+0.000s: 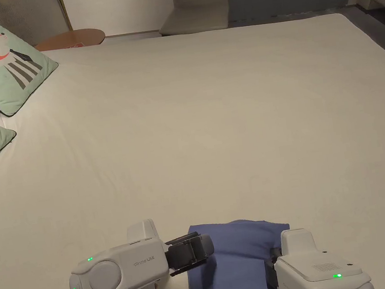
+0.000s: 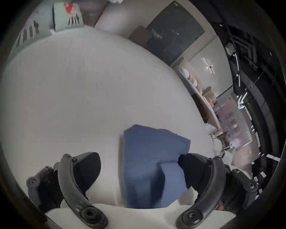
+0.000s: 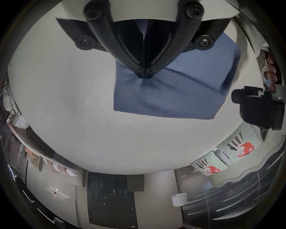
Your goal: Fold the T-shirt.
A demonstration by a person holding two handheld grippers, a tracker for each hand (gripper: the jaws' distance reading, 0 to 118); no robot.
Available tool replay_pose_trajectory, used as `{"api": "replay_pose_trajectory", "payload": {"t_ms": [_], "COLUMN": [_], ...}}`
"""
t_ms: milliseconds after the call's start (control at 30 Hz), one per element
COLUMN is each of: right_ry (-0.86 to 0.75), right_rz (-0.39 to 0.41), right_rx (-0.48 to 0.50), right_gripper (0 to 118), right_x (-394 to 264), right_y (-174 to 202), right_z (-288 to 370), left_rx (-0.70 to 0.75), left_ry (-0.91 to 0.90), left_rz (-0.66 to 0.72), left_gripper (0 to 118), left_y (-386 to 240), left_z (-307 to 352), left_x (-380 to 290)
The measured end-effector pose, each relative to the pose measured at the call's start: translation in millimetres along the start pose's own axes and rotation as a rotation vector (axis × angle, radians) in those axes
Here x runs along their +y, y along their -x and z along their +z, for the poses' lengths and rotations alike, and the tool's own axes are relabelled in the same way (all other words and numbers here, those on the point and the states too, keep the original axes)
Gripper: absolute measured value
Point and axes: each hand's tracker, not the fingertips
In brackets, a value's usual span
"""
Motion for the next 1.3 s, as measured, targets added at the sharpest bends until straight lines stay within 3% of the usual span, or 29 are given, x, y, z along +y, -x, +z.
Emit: {"api": "replay_pose_trajectory", "payload": {"t_ms": [133, 233, 267, 300, 367, 433, 500, 700, 833, 1067, 1300], "right_ry": [0.003, 0.003, 0.003, 0.002, -0.002, -0.014, -0.026, -0.160, -0.281, -0.441, -0.488], "right_rz": [-0.003, -0.010, -0.013, -0.014, -0.017, 0.002, 0.019, 0.032, 0.044, 0.086, 0.105], "right_rx": [0.009, 0.014, 0.015, 0.017, 0.023, 0.018, 0.010, 0.005, 0.015, 0.060, 0.093], "right_gripper": [0, 0, 0, 0, 0, 0, 0, 0, 0, 0, 0], "right_x": [1, 1, 1, 1, 1, 0, 1, 24, 52, 101, 135], "right_y": [-1, -2, -3, -3, -3, -1, 3, 22, 43, 92, 137], "right_z": [1, 2, 1, 2, 4, 5, 8, 31, 50, 62, 43], "left_rx": [-0.143, -0.182, -0.119, -0.093, -0.065, -0.102, -0.117, -0.095, 0.016, 0.238, 0.506], "left_ry": [0.194, 0.229, 0.233, 0.240, 0.223, 0.224, 0.226, 0.224, 0.206, 0.168, 0.118], "left_rz": [0.173, 0.168, 0.123, 0.082, 0.017, 0.044, 0.069, -0.076, -0.197, -0.250, -0.227], "left_gripper": [104, 79, 72, 57, 48, 31, 24, 23, 23, 22, 22], "left_y": [22, 16, 13, 10, 7, 7, 6, 1, 27, 108, 225], "left_z": [-23, -27, -28, -30, -30, -26, -23, -1, 28, 98, 164], "left_x": [10, 8, 7, 6, 4, 4, 7, 33, 66, 117, 161]}}
